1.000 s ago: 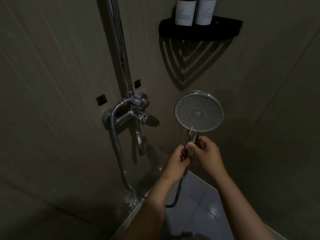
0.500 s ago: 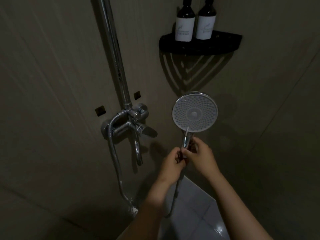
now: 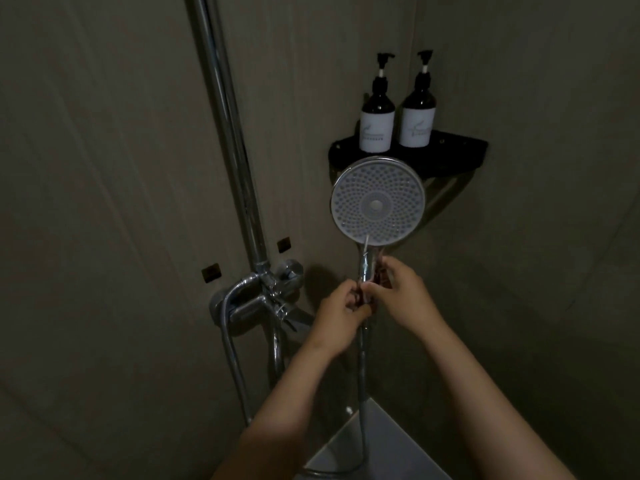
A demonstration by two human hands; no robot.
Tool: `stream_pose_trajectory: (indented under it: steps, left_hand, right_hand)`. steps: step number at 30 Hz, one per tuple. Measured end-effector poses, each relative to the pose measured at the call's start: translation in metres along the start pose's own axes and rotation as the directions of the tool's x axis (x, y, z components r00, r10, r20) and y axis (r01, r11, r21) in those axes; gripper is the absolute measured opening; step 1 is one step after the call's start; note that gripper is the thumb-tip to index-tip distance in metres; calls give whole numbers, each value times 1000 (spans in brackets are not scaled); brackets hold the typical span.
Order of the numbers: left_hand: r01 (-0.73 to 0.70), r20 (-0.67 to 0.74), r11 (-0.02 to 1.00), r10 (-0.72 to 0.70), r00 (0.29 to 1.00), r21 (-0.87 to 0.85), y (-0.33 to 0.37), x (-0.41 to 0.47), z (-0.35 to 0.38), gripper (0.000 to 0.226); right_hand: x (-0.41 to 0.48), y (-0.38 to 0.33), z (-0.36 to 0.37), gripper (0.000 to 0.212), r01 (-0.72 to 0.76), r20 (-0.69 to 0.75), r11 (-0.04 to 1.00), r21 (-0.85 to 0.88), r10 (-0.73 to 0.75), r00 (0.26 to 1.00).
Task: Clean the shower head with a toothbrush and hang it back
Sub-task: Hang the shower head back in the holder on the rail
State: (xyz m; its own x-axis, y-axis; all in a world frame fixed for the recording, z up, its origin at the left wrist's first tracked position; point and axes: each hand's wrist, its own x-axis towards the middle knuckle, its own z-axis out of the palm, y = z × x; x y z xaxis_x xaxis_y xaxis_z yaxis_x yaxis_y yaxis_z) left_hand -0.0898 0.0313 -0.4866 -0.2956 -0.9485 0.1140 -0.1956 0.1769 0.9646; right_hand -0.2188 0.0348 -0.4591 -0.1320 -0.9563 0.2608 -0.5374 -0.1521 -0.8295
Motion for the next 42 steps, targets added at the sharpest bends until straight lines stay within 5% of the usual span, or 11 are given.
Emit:
stream_pose_trajectory:
  steps: [11, 16, 26, 29, 35, 38, 42]
  left_hand:
    - [-4, -76, 967, 24, 997, 253, 111, 45, -37, 10]
    - [1, -78, 921, 32, 996, 390, 164, 69, -58, 27]
    - [131, 38, 899, -161, 986, 417, 268, 99, -94, 24]
    - [134, 48, 879, -175, 983, 458, 300, 102, -102, 2]
    - [106, -14, 844, -116, 993, 526, 356, 111, -117, 11]
    - [95, -58, 828, -75, 995, 553, 385, 116, -124, 4]
    - [99, -134, 808, -25, 991, 581, 417, 121, -131, 30]
  right_hand:
    - [69, -93, -54, 14, 91, 118, 995, 49, -96, 988]
    - [94, -135, -79, 18, 102, 157, 989, 103, -117, 981]
    - [153, -213, -129, 13, 74, 367, 992, 98, -105, 924]
    - [166, -239, -139, 18, 114, 373, 990, 89, -139, 918]
    - [188, -286, -160, 21, 178, 333, 966, 186, -233, 914]
    - [194, -312, -171, 6, 198, 325, 951, 236, -269, 907]
    - [208, -342, -183, 17, 208, 296, 938, 279, -289, 910]
